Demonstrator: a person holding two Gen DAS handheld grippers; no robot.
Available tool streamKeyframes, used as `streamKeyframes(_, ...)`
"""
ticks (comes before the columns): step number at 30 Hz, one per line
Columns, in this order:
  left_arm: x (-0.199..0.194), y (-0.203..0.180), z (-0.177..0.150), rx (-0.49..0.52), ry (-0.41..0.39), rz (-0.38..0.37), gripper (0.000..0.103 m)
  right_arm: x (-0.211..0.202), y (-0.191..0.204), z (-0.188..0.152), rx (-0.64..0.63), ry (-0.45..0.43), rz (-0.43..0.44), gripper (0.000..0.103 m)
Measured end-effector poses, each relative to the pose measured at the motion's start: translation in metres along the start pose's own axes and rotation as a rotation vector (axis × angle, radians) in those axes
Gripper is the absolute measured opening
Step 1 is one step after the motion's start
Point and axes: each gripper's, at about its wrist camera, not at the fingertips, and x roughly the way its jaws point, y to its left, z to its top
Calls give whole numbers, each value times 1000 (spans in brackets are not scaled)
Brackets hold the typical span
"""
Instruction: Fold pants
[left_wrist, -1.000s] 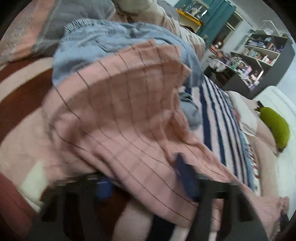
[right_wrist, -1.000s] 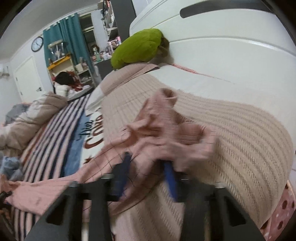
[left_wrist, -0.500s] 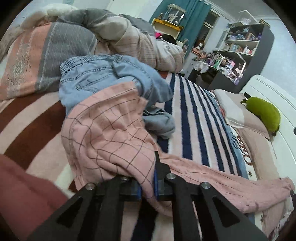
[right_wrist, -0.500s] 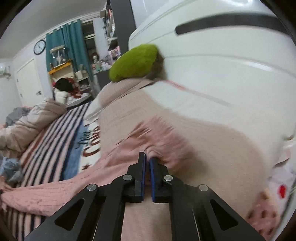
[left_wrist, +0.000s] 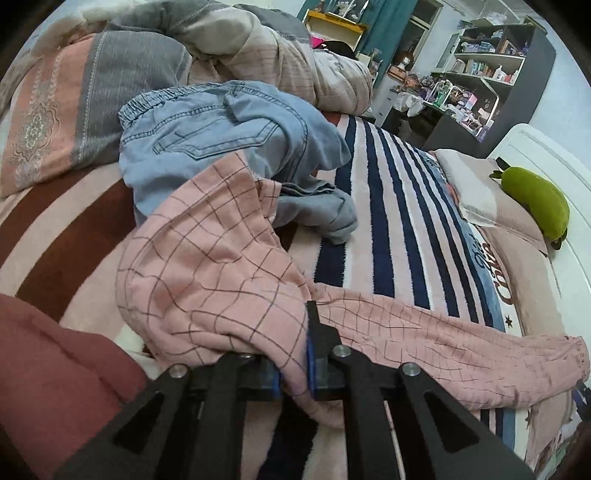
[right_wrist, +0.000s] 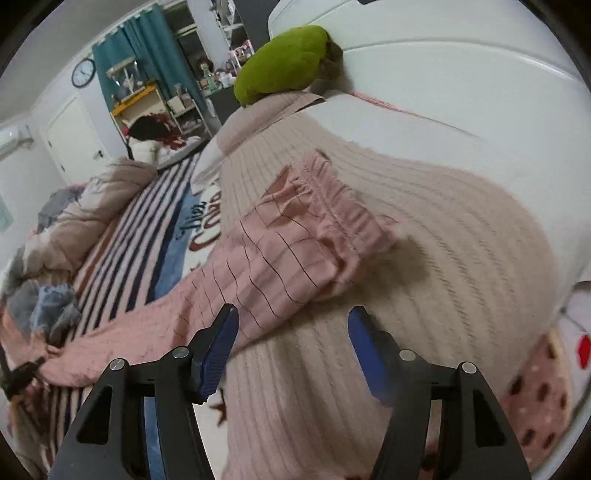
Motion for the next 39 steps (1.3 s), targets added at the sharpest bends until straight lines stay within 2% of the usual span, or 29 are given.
streamKeyframes(3,5,-2,-3,14,10,16,7,8,2,9,-7,-60,1,59)
streamKeyframes(5,9,-4,-6,29,23,22,7,15,4,13,16,-64,3,59)
streamKeyframes(6,10,-5,-7,36,23,22,7,19,6,14,18,-72,-8,55)
streamKeyframes(8,11,-7,-7,50,12,17,7,26,12,16,-2,-94,-61,34)
streamKeyframes(9,10,-8,-6,54,4,15,7,30,14,17,-14,-99,-81,18)
streamKeyframes(10,10,-8,-6,57,-1,13,8,33,17,18,-24,-105,-91,10)
streamKeyframes(13,-1,-9,-4,65,-50,0,7,32,24,20,-55,-142,-113,5)
streamKeyframes(16,-18,-6,-1,52,-89,-18,7,20,24,22,-66,-161,-127,4)
streamKeyframes(22,-57,-9,2,60,-94,-70,7,-18,13,26,-43,-179,-134,3)
streamKeyframes(26,-75,-10,-7,79,-19,-96,7,-53,4,23,-34,-171,-164,1)
streamKeyframes(30,-67,-2,-32,76,102,-86,10,-72,-7,13,-20,-100,-181,1)
streamKeyframes(31,-62,-1,-40,87,126,-70,12,-73,-9,10,-16,-86,-175,1)
streamKeyframes(33,-59,-1,-52,119,148,-5,29,-71,-11,6,-7,-71,-172,4)
streamKeyframes(34,-59,-1,-57,132,159,12,45,-70,-11,4,-10,-69,-173,5)
streamKeyframes(35,-61,-2,-61,144,172,9,52,-70,-11,4,-15,-72,-175,5)
streamKeyframes(36,-65,-4,-63,157,176,6,53,-69,-12,2,-22,-74,-173,13)
streamKeyframes(37,-70,-7,-65,176,173,17,58,-69,-12,1,-25,-71,-167,26)
streamKeyframes(39,-86,-16,-69,235,154,73,64,-72,-15,-3,-21,-63,-149,37)
